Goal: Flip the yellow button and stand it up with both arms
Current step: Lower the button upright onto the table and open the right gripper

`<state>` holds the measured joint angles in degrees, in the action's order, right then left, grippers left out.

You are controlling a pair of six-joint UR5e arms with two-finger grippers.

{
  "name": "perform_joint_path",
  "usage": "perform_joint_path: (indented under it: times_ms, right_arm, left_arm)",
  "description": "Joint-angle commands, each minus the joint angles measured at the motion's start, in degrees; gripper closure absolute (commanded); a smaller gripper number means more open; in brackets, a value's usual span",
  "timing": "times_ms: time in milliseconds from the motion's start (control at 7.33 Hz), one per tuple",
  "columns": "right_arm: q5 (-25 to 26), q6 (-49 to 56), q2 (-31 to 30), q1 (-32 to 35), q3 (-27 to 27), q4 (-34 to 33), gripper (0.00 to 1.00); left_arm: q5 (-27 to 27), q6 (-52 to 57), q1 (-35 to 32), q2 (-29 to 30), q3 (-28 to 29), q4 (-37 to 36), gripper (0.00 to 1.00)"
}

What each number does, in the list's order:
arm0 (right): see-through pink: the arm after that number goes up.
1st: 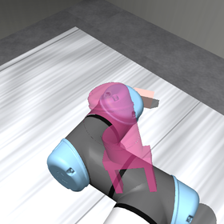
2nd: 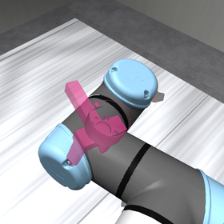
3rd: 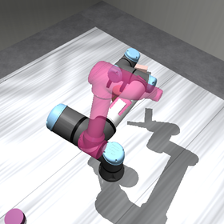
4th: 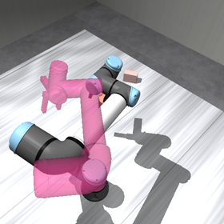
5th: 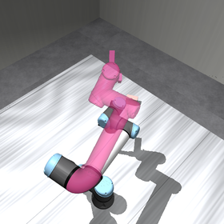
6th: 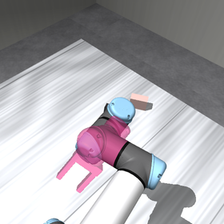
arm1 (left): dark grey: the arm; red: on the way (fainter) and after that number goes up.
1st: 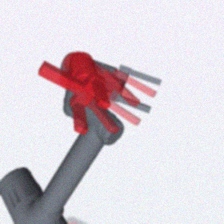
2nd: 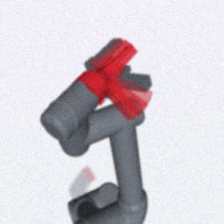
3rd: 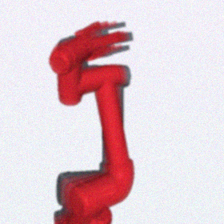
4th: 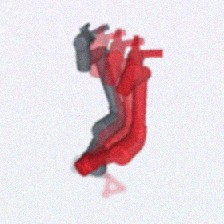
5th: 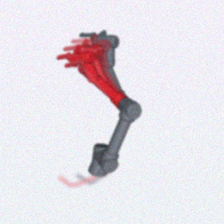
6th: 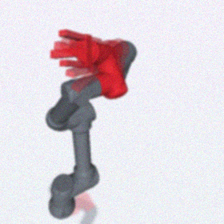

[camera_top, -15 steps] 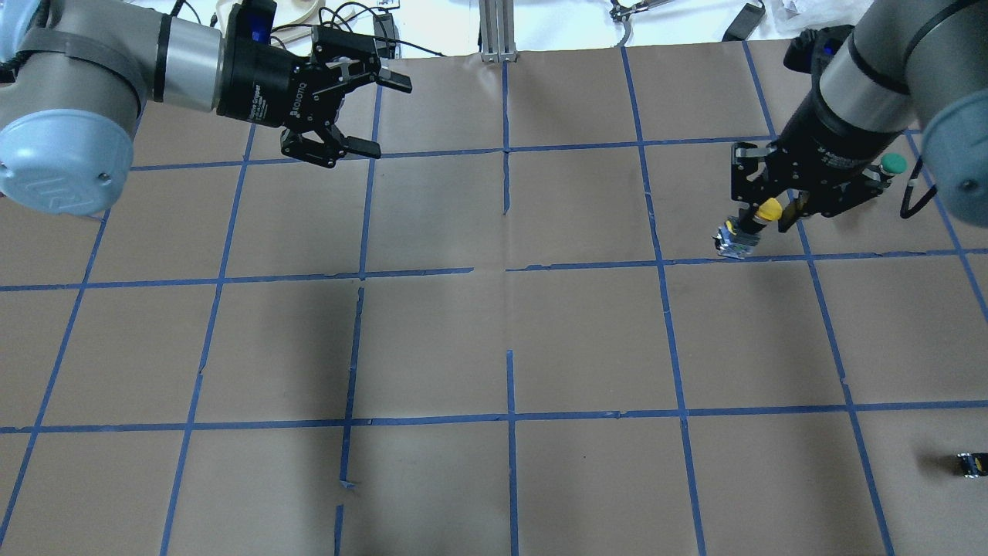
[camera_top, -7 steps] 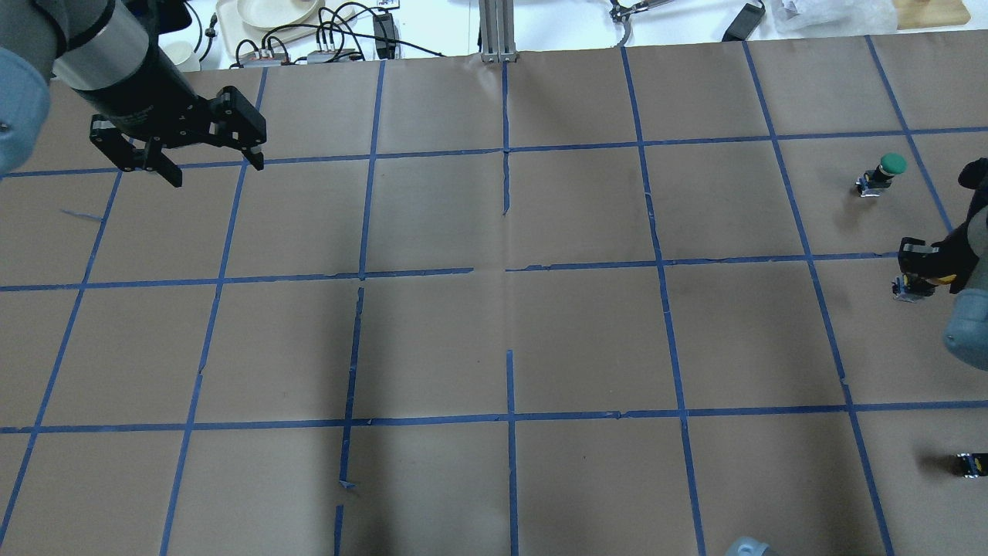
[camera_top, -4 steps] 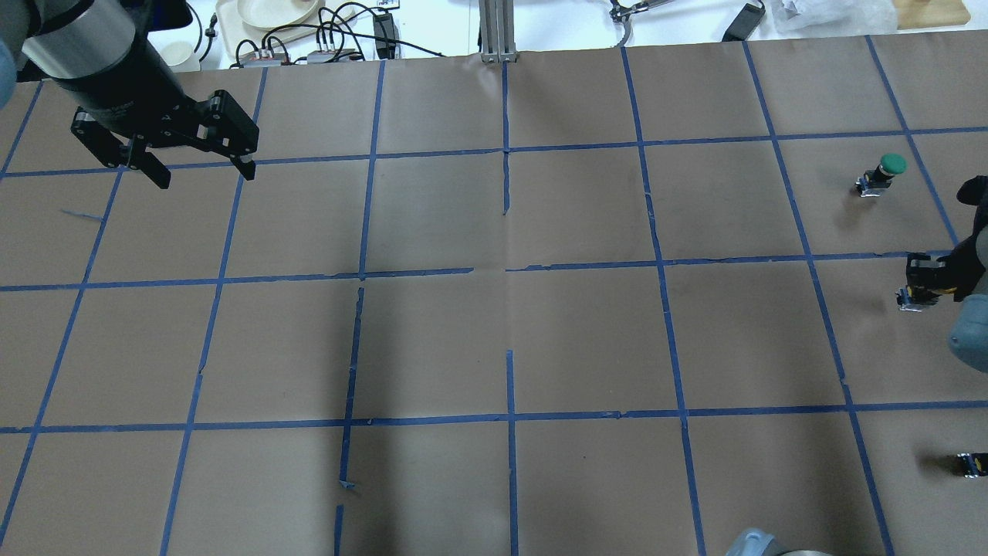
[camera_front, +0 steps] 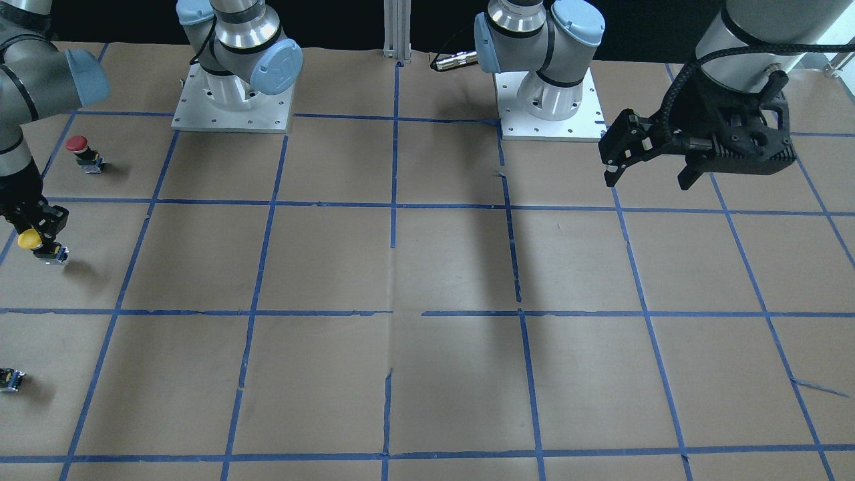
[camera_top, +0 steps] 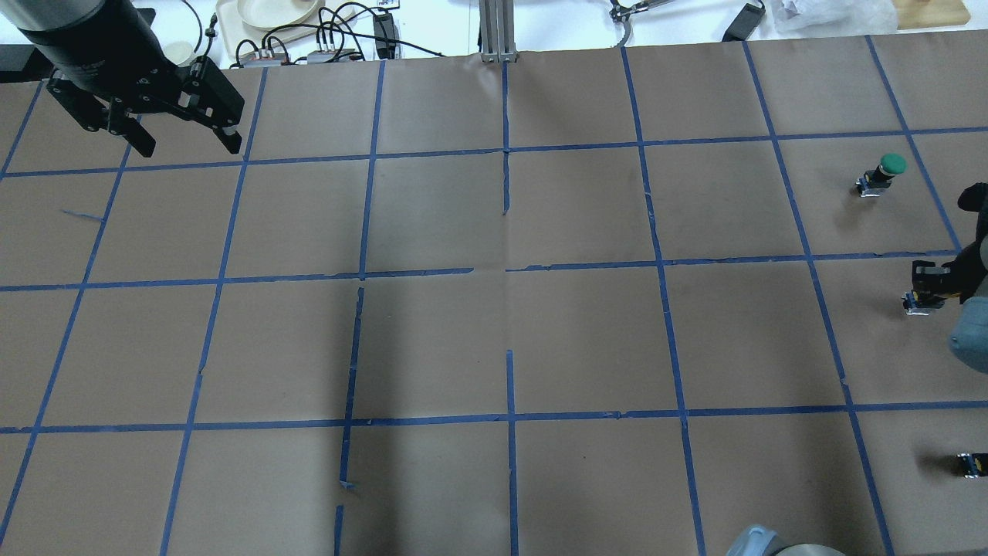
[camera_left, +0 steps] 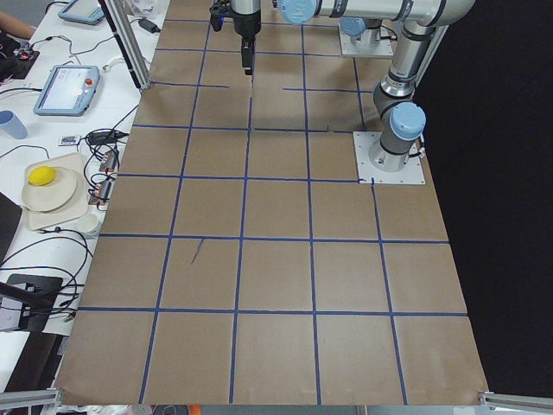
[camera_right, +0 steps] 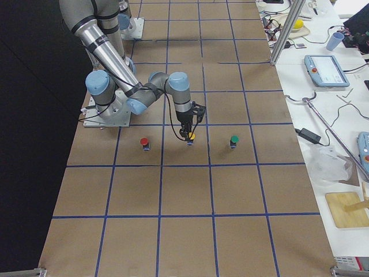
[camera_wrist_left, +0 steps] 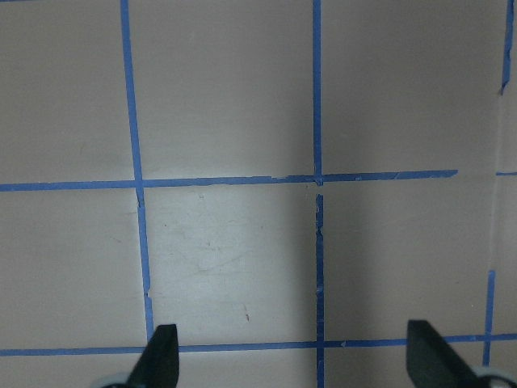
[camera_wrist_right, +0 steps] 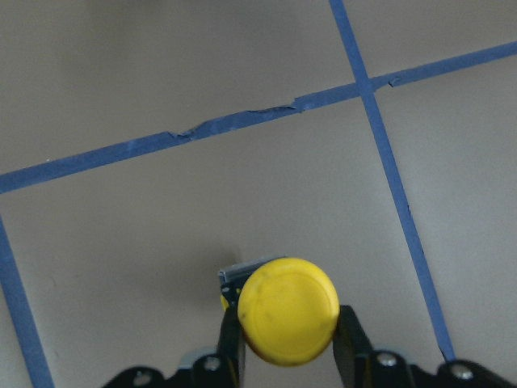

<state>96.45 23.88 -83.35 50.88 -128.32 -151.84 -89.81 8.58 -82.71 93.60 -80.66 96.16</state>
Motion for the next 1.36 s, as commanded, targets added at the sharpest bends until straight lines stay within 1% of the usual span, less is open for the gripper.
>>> perform_joint_path:
  times_ms: [0, 273, 409, 545, 682, 818, 955, 1091, 1227]
  right_arm:
    - [0.14, -0.06, 1.61, -0.08, 0.08, -0.21, 0.28]
    - [0.67, -0.50, 0.92, 0.01, 0.43, 0.58, 0.27]
    - [0.85, -0.76, 0.39, 0.27, 2.26, 4.23, 0.27]
    - [0.41, -0.76, -0.57, 0.70, 9.50, 17.15, 0.27]
    - [0.23, -0.76, -0.67, 1.49, 18.71, 30.68, 0.27]
    - [0.23, -0.85, -0.58, 3.59, 26.11, 39.86, 0.26]
    - [-0.12, -1.02, -0.58, 6.48, 32.97, 47.70, 0.25]
    - [-1.77, -0.94, -0.32, 10.34, 38.78, 55.43, 0.13]
    - [-1.88, -1.46, -0.06, 14.81, 43.54, 57.77, 0.00]
  left_arm:
    - [-0.10, 0.13, -0.08, 0.01, 0.07, 0.26, 0.00]
    - [-0.10, 0.13, -0.08, 0.01, -0.02, 0.17, 0.00]
    - [-0.27, 0.39, -0.08, -0.08, -0.11, 0.26, 0.00]
    - [-0.28, 0.39, -0.34, -0.17, -0.29, 0.43, 0.00]
    - [-0.36, 0.39, -0.43, -0.08, -0.29, 0.35, 0.00]
    - [-0.54, 0.39, -0.34, -0.52, -0.46, 0.35, 0.00]
    - [-0.63, 0.39, -0.34, -1.13, -0.90, 0.61, 0.00]
    - [-0.54, 0.39, -0.43, -0.70, -0.82, 0.78, 0.00]
    - [-0.54, 0.39, -0.60, -0.70, -0.90, 1.05, 0.00]
